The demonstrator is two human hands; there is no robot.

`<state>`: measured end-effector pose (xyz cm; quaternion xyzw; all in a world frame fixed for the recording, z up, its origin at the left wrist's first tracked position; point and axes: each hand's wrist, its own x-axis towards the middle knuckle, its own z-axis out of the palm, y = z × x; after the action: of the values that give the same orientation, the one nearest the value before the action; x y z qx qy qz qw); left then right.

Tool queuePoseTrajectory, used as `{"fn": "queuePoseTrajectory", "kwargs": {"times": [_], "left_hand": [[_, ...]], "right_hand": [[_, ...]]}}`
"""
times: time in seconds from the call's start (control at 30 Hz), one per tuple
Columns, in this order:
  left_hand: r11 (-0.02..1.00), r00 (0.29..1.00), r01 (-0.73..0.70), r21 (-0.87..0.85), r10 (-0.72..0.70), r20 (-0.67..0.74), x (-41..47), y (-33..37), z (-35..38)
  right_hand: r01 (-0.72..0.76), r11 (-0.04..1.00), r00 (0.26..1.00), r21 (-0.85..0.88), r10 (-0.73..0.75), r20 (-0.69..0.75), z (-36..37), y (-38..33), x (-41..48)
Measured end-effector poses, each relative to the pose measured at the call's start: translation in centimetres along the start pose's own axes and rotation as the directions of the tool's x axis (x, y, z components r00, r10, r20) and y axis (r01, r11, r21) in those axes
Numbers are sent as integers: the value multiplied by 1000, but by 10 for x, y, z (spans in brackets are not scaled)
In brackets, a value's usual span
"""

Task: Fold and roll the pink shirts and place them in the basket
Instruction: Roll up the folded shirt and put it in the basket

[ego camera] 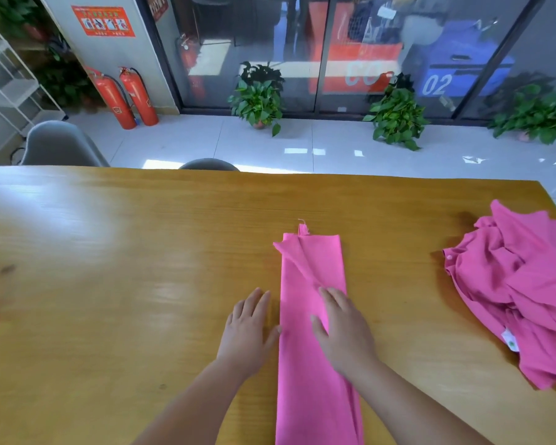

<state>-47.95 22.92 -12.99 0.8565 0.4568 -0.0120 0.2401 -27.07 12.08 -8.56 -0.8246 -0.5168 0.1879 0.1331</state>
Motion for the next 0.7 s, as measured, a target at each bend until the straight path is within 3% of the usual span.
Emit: {"fn": "queuePoseTrajectory", "kwargs": {"times": [0.07, 0.13, 0.3, 0.43, 0.53, 0.6, 0.67, 0.7], "left_hand": [[1000, 1000, 8, -3, -8, -18, 7, 4, 1], [1000, 1000, 12, 15, -11, -23, 12, 10, 1], [998, 1000, -14, 53, 14, 1, 24, 22, 2], [989, 996, -86, 121, 83, 33, 34, 24, 0], [968, 988, -149, 199, 138, 68, 39, 23, -1], [943, 976, -213, 254, 197, 88, 43, 20, 1], [905, 956, -295, 306, 276, 104, 47, 19, 3], [886, 943, -332, 324, 313, 113, 50, 21, 5]], "right_hand": [[-187, 950, 981, 250, 195, -7, -3, 19, 8], [-312, 876, 947, 368, 320, 40, -3, 33, 21], [-345, 813, 938, 468, 306, 161, -11, 37, 56], [-299, 832, 952, 467, 290, 93, -11, 43, 68], [-288, 875, 958, 388, 272, 97, -5, 49, 68], [-243, 960, 970, 142, 238, 51, 1, 51, 65], [-193, 969, 981, -157, 186, -57, 5, 49, 64], [-163, 961, 985, -225, 144, -97, 7, 46, 62]]}}
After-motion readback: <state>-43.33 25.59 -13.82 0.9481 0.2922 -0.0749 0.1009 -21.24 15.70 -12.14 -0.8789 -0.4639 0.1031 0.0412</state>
